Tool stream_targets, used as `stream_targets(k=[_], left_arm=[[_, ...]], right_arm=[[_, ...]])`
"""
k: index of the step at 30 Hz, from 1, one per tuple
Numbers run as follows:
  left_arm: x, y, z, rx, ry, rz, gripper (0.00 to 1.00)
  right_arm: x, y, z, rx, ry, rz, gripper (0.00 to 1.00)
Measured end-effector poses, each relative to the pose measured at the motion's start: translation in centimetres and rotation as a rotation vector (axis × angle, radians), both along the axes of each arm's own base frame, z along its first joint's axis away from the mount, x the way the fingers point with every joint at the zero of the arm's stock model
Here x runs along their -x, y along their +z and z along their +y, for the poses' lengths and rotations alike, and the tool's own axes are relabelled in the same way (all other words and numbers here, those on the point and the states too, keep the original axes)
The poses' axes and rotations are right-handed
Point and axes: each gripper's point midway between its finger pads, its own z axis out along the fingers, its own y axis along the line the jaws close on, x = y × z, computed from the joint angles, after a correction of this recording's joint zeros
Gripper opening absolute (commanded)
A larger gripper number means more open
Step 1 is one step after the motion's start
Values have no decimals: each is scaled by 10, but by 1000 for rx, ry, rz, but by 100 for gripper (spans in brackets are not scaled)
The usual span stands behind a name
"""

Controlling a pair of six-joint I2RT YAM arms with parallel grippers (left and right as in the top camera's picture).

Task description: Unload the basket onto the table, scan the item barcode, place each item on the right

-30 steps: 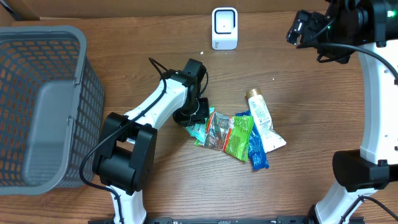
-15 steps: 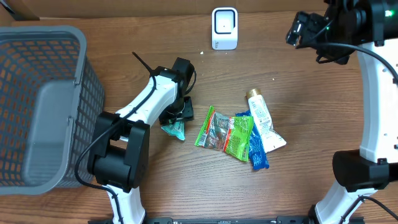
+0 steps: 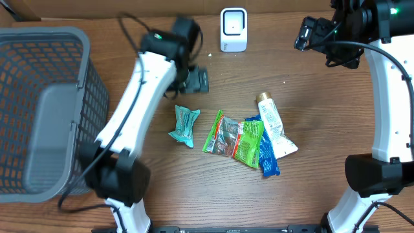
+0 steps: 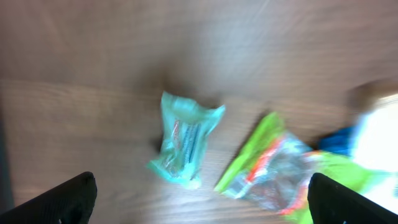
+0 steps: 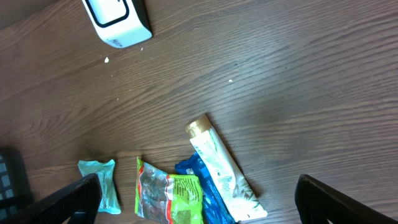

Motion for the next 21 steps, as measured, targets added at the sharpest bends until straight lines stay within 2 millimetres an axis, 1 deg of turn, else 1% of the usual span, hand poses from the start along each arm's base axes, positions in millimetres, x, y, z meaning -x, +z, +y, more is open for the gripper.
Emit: stream_targets(k=[2, 3, 5, 7, 9, 11, 13, 21], left_arm=[[-7, 60, -2, 54, -2, -163, 100], [-7, 83, -2, 75, -2, -225, 100], [0, 136, 1, 121, 0, -367, 100], [12, 172, 6, 154, 1, -461, 100], [26, 197, 10, 177, 1, -526, 100], [34, 208, 13, 187, 1, -555, 100], [37, 211, 14, 189, 1, -560, 100], [27, 196, 11, 175, 1, -521, 100]], right_arm=[[0, 0, 0, 0, 0, 0, 100], [0, 0, 0, 0, 0, -1, 100], [0, 0, 0, 0, 0, 0, 100], [0, 0, 0, 0, 0, 0, 100], [0, 0, 0, 0, 0, -1, 100], [0, 0, 0, 0, 0, 0, 100], [0, 0, 0, 0, 0, 1, 100], [4, -2, 0, 3, 2, 18, 100]])
